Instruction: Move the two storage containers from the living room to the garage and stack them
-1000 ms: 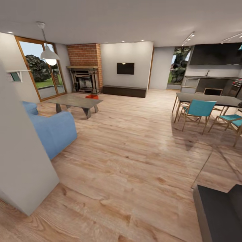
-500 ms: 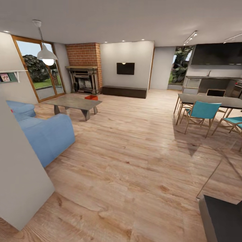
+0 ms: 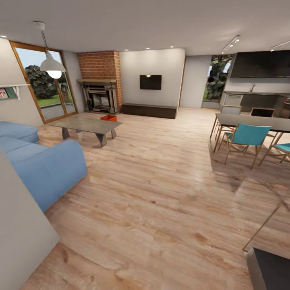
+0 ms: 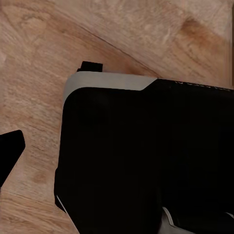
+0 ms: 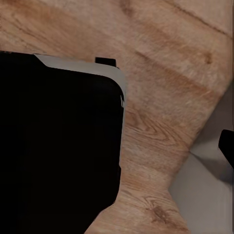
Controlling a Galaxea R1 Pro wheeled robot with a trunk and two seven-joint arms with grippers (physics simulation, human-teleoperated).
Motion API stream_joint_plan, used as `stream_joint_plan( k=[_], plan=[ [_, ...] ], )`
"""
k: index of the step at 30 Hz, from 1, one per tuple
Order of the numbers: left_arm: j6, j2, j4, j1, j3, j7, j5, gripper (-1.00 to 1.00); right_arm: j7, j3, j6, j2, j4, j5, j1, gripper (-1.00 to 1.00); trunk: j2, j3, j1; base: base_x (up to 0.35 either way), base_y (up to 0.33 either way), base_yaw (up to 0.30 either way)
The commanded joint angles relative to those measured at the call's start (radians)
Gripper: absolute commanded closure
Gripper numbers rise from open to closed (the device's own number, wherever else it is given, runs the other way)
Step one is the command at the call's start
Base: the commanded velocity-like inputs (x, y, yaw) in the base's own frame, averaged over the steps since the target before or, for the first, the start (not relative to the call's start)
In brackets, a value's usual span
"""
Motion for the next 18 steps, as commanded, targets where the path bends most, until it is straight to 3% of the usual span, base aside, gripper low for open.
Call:
stream_joint_plan(
  k=[1,9,18],
  plan=[
    [-0.003,0.000,0.001,-0.001,-0.003,-0.001,0.008,-1.00,-0.001,0.008,-0.004,0.001,0.002,-0.006,-0.001,-1.00,-0.001,-0.001,0.001,0.322,0.000,-0.007],
    [-0.003,0.000,0.001,-0.001,-0.003,-0.001,0.008,-1.00,-0.001,0.008,-0.004,0.002,0.002,-0.006,-0.001,-1.00,-0.001,-0.001,0.001,0.322,0.000,-0.132],
    [-0.003,0.000,0.001,-0.001,-0.003,-0.001,0.008,-1.00,-0.001,0.009,-0.004,0.001,0.003,-0.006,-0.001,-1.00,-0.001,-0.001,0.001,0.322,0.000,-0.011]
  ],
)
